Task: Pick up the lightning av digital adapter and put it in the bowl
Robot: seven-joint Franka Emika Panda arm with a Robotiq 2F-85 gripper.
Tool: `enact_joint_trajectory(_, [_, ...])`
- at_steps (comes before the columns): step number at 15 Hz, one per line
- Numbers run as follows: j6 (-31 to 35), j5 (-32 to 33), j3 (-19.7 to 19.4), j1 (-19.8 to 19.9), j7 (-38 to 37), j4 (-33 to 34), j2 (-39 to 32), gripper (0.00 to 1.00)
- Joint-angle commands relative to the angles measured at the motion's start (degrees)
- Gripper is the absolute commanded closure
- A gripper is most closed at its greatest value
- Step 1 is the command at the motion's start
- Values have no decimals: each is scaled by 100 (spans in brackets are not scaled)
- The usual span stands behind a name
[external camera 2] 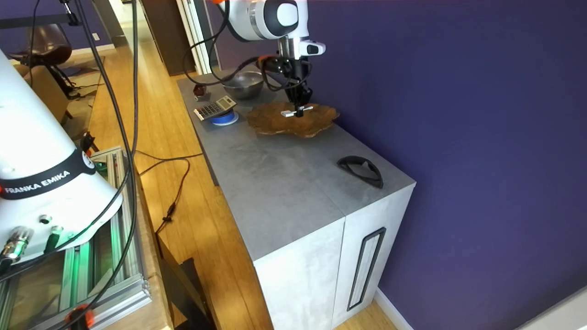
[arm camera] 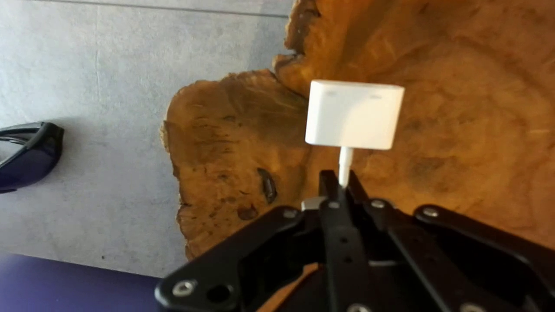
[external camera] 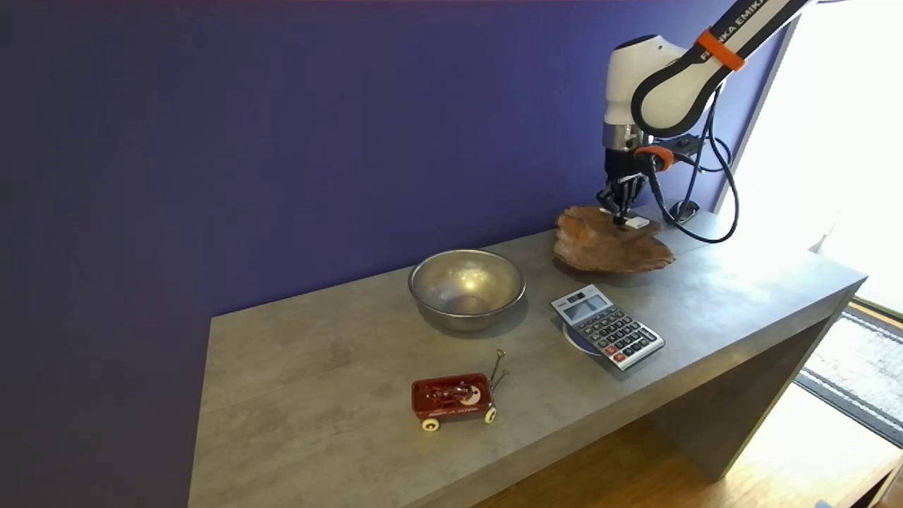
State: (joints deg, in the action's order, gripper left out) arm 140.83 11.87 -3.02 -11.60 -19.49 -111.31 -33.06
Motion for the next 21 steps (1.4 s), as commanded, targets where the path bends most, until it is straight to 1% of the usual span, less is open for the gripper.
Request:
enact_joint_trajectory(1, [398,-78,-1,9,22,247,-242,99])
enact_joint_trajectory(5, [584,-62,-52,26,149,385,-326,99])
enact_joint_trajectory(6, [570,-32,-88,17,160,405,-323,94])
enact_joint_trajectory(7, [578,1,-132,5,154,421,-318,70])
enact_joint_trajectory(8, [564,29,-171,3,166,429,-299,87])
enact_joint_trajectory(9, [527,27,-177,23,220,446,-281,65])
enact_joint_trajectory(10, [530,34,-191,27,260,439,-263,62])
enact_joint_trajectory(11, [487,56,-218,10,275,427,-238,60])
enact_joint_trajectory(12, [435,62,-206,15,355,386,-190,55])
enact_joint_trajectory(13, [369,23,-111,76,581,287,-89,48])
enact_joint_trajectory(14, [250,54,-54,101,829,103,96,41])
enact_joint_trajectory(15, [244,197,-88,60,1008,-87,259,35])
enact_joint_trajectory(17, [517,466,-66,119,1544,-668,729,21])
enact_joint_trajectory(18, [670,534,-26,195,1803,-929,946,12])
enact_joint_trajectory(19, [950,566,33,334,2129,-1273,1213,6])
enact_joint_trajectory(20, [1195,548,90,473,2450,-1527,1429,2])
enact_joint_trajectory(21, [1461,448,188,667,2851,-1819,1654,0])
